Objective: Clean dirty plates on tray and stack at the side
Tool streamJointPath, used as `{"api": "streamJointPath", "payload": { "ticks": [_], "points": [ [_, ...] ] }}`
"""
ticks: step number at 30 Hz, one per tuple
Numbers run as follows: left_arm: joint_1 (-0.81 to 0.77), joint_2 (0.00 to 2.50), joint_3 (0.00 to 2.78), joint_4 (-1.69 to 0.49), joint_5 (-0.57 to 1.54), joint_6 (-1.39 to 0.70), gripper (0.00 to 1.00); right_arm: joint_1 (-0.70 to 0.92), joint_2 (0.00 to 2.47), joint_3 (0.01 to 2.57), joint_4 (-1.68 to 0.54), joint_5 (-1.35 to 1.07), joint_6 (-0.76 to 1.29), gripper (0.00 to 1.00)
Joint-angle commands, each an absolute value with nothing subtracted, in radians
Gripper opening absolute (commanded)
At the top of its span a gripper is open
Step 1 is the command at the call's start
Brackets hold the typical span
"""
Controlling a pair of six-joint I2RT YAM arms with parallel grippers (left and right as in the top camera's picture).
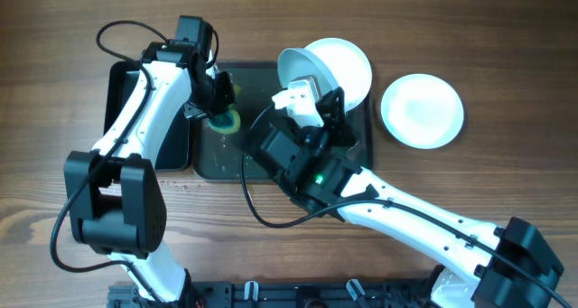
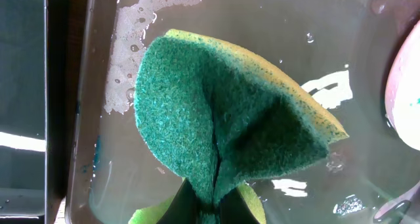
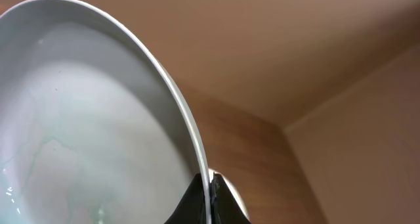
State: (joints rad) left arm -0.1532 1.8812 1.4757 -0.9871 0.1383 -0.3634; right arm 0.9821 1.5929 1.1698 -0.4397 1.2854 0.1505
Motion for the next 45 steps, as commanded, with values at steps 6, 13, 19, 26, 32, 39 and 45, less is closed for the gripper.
{"api": "streamJointPath", "payload": {
  "ticks": [6,13,19,26,32,39,45],
  "points": [
    [-0.155,1.861,1.492,-0.984,0.157,-0.344,0.04,0.865,1.572,1.186,-0.519,0.696,0.554,0.04],
    [-0.155,1.861,1.492,-0.984,0.156,-0.344,0.04,0.751,1.661,1.186,-0.528,0.374,0.763,0.04],
    [-0.155,1.861,1.492,-0.984,0.157,-0.344,0.04,0.746,1.782,1.186,-0.525,0.212,0.856,0.04],
    [-0.155,1.861,1.492,-0.984,0.157,-0.344,0.04,0.738,1.874,1.187,-0.496,0.109,0.804,0.13],
    [-0.155,1.861,1.492,-0.983,0.156,-0.344,0.04,0.637,1.875,1.215,-0.488,-0.192,0.531,0.38],
    [-0.155,1.861,1.492,-0.98,0.157,-0.344,0.04,0.531,1.876,1.251,-0.474,-0.393,0.227,0.41],
    [-0.155,1.861,1.492,-0.98,0.157,-0.344,0.04,0.533,1.927,1.28,-0.438,-0.383,0.154,0.45]
  ]
}}
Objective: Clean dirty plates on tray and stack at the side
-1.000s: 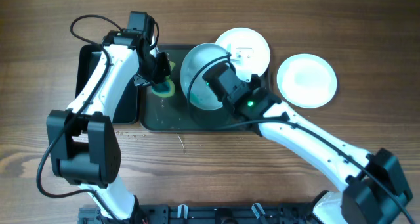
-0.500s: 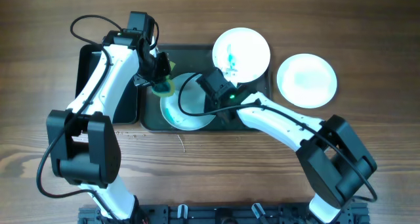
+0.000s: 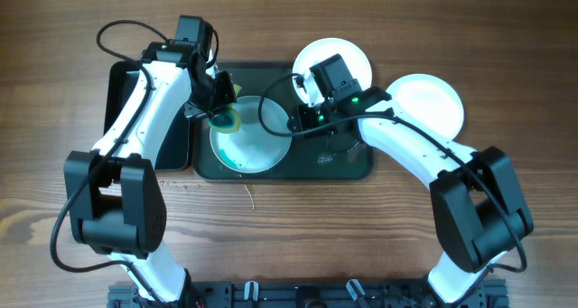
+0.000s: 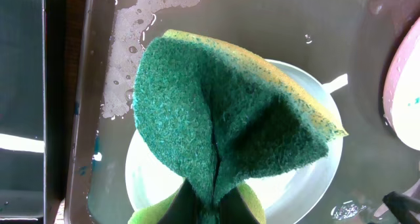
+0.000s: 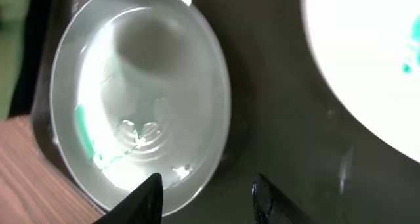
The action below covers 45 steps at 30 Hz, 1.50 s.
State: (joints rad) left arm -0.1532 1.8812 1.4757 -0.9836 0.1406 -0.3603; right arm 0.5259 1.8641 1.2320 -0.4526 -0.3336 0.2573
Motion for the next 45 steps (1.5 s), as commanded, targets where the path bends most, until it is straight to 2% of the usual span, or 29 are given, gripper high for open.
{"api": "streamJointPath", "payload": {
  "ticks": [1,8,10,17,20,28,36,39,45],
  "points": [
    [-0.155,1.861,1.492,-0.981,0.157,-0.344,0.04,0.533,1.944,1.296,-0.44,-0.382,0.15,0.45],
    [-0.155,1.861,1.492,-0.981,0.157,-0.344,0.04,0.533,2.097,1.491,-0.487,-0.306,0.129,0.45],
    [-0.155,1.861,1.492,-0.981,0.157,-0.344,0.04,0.533,2.121,1.519,-0.484,-0.295,0.107,0.41],
    [-0.155,1.861,1.492,-0.981,0.157,-0.344,0.04,0.533,2.17,1.524,-0.487,-0.307,0.08,0.33],
    [-0.155,1.861,1.492,-0.98,0.157,-0.344,0.04,0.533,2.172,1.524,-0.494,-0.309,0.081,0.24],
    [-0.155,1.861,1.492,-0.98,0.157,-0.344,0.04,0.533,2.183,1.523,-0.49,-0.312,0.091,0.22],
    [-0.155,1.861,1.492,-0.98,0.157,-0.344,0.04,0.533,2.189,1.483,-0.484,-0.315,0.122,0.16],
    [-0.155,1.861,1.492,-0.98,0.157,-0.344,0.04,0.533,2.189,1.48,-0.485,-0.313,0.16,0.04],
    [-0.155,1.861,1.491,-0.981,0.157,-0.344,0.04,0.533,2.189,1.48,-0.569,-0.204,0.495,0.05]
  ]
}}
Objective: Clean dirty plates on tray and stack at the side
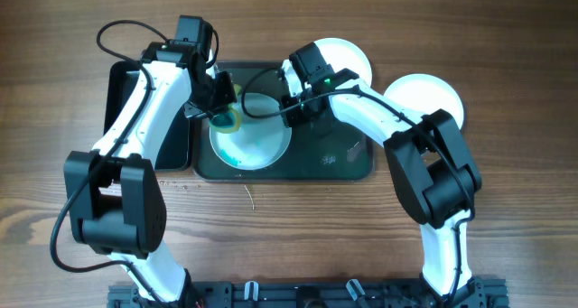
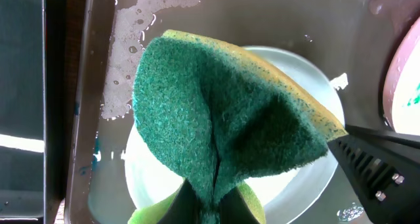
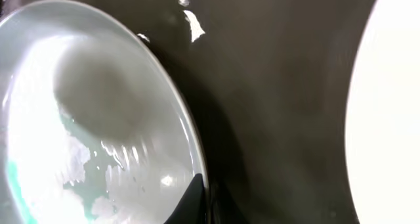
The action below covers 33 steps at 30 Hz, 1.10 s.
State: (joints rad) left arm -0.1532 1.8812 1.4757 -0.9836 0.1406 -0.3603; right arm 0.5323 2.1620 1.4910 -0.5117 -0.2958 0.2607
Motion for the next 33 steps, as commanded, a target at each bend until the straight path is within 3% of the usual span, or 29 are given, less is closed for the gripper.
{"api": "streamJointPath", "payload": {
  "ticks": [1,7,33],
  "points": [
    [-0.155,1.861,1.491,-0.981,0.157,-0.344,0.04,0.533,2.189,1.48,-0.595,-0.182,0.551,0.04],
    [-0.162,1.863,1.479,-0.987,0.157,-0.345,0.04,0.533,2.189,1.48,-0.692,-0.153,0.662,0.04],
    [-0.291,1.956,1.126,-0.645,0.057,-0.519,0.04,0.533,2.189,1.48,-0.689,-0.1,0.55,0.04]
  ]
}}
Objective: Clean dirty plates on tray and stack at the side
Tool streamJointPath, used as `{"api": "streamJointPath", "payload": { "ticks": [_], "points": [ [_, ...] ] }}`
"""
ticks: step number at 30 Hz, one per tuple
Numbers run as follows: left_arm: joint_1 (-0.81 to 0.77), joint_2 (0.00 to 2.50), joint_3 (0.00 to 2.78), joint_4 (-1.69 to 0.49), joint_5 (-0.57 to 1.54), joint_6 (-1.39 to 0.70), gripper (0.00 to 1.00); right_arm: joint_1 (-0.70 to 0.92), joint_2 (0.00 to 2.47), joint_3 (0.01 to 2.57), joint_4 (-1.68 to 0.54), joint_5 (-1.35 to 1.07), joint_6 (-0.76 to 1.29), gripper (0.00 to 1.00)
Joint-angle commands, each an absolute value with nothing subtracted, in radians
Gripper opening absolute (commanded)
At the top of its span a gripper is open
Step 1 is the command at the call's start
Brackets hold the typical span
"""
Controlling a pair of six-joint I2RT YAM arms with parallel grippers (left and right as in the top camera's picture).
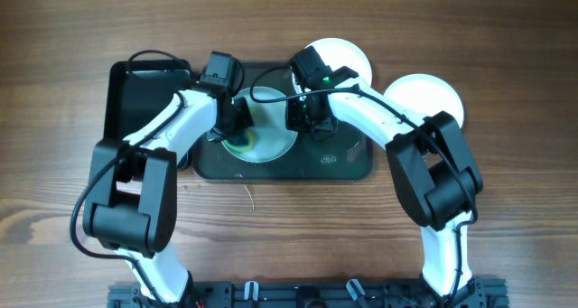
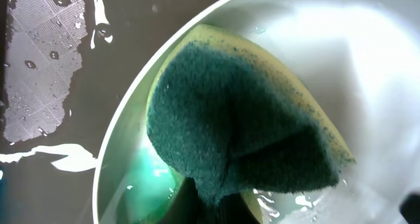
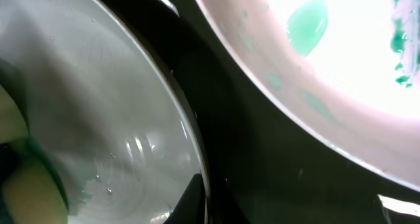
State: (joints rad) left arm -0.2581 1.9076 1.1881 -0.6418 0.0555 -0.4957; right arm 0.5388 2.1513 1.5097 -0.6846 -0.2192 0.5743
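Note:
A wet white plate (image 1: 271,136) lies flat in the left half of the dark tray (image 1: 343,159). My left gripper (image 1: 237,127) is shut on a folded green-and-yellow sponge (image 2: 243,119), which rests on the plate's surface (image 2: 367,66) amid green soap. My right gripper (image 1: 302,118) is shut on the plate's right rim (image 3: 190,132), one finger on each side. A second white plate (image 1: 336,57) with green smears (image 3: 341,73) sits at the tray's far right corner. A clean white plate (image 1: 432,96) lies on the table to the right.
A black rectangular container (image 1: 144,96) stands against the tray's left side. Water pools on the tray floor (image 2: 39,66). The right arm crosses between the smeared plate and the clean plate. Bare wooden table surrounds everything.
My left gripper has moved right and down with the sponge, from above the plate's left edge onto the plate's surface. The right gripper still grips the plate's right rim.
First my right gripper held a plate tilted up over the tray while the left held the sponge above the tray's left. Then a plate lay flat under the sponge with the right gripper open. Then the right gripper was shut on its rim; now the sponge touches it.

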Motion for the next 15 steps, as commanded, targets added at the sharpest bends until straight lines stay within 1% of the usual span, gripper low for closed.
{"api": "streamJointPath", "payload": {
  "ticks": [1,6,9,11,15],
  "points": [
    [-0.301,1.959,1.123,-0.647,0.102,-0.467,0.04,0.533,2.189,1.48,-0.689,-0.1,0.55,0.04],
    [-0.344,1.96,1.123,-0.635,0.492,-0.173,0.04,0.533,2.189,1.48,-0.688,-0.1,0.549,0.04],
    [-0.352,1.96,1.123,-0.628,0.662,-0.077,0.04,0.533,2.189,1.48,-0.69,-0.1,0.549,0.04],
    [-0.351,1.96,1.124,-0.614,0.691,-0.067,0.04,0.533,2.189,1.48,-0.69,-0.1,0.549,0.04],
    [-0.341,1.96,1.124,-0.559,0.641,-0.094,0.04,0.533,2.189,1.479,-0.691,-0.1,0.548,0.04]
  ]
}}
